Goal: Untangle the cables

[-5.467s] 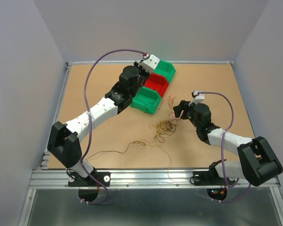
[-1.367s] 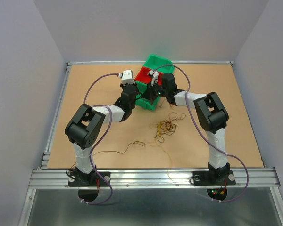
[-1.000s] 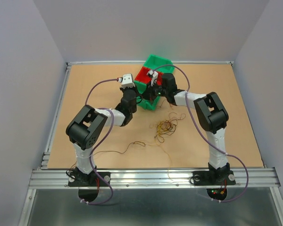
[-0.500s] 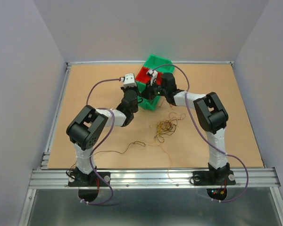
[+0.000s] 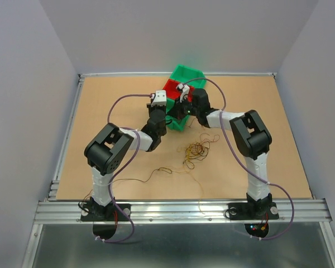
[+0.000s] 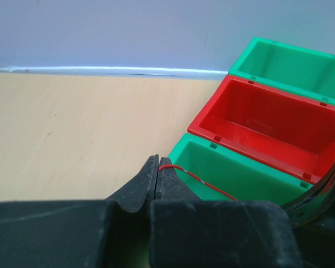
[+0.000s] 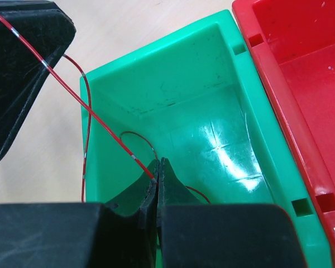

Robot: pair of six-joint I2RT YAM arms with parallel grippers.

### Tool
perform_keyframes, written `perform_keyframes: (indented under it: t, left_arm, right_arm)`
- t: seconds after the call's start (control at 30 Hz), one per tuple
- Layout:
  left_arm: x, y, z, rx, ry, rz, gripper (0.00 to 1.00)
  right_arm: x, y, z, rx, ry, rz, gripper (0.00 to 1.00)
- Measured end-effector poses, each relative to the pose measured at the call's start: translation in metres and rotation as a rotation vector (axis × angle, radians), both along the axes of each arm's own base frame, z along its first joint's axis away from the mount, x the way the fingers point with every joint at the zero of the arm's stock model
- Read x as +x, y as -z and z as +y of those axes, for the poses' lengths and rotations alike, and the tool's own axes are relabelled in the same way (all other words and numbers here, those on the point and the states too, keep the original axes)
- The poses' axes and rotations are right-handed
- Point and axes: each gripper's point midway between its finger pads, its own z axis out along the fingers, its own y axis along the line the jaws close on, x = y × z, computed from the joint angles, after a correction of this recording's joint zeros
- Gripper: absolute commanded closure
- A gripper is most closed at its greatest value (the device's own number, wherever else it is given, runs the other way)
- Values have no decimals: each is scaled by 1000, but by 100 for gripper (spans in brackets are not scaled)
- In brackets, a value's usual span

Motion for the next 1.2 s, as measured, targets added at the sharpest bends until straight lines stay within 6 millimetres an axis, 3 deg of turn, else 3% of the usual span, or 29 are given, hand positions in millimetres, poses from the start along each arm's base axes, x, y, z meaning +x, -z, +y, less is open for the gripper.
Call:
perform_keyframes:
  t: [0.1, 0.27, 0.53, 0.73, 1.0, 1.2]
  left_arm:
    - [1, -6, -4, 10, 6, -9, 100]
    - [11, -34, -14, -56, 16, -68, 100]
    - [13, -43, -14, -104, -4, -82, 100]
    - [18, -62, -15, -155, -46, -109, 100]
    - [18, -52, -8, -183, -104, -111, 100]
    - [22, -15, 3, -128, -162, -71, 100]
  right_arm:
    - [-1, -1, -1, 6, 7, -4, 99]
    - [3, -20, 1, 36, 12, -54, 99]
    - [4, -29, 1, 47, 19, -79, 99]
    - [8, -48, 2, 79, 26, -126, 99]
    - [9, -48, 1, 79, 39, -120, 99]
    - [9, -36, -3, 52, 65, -82, 99]
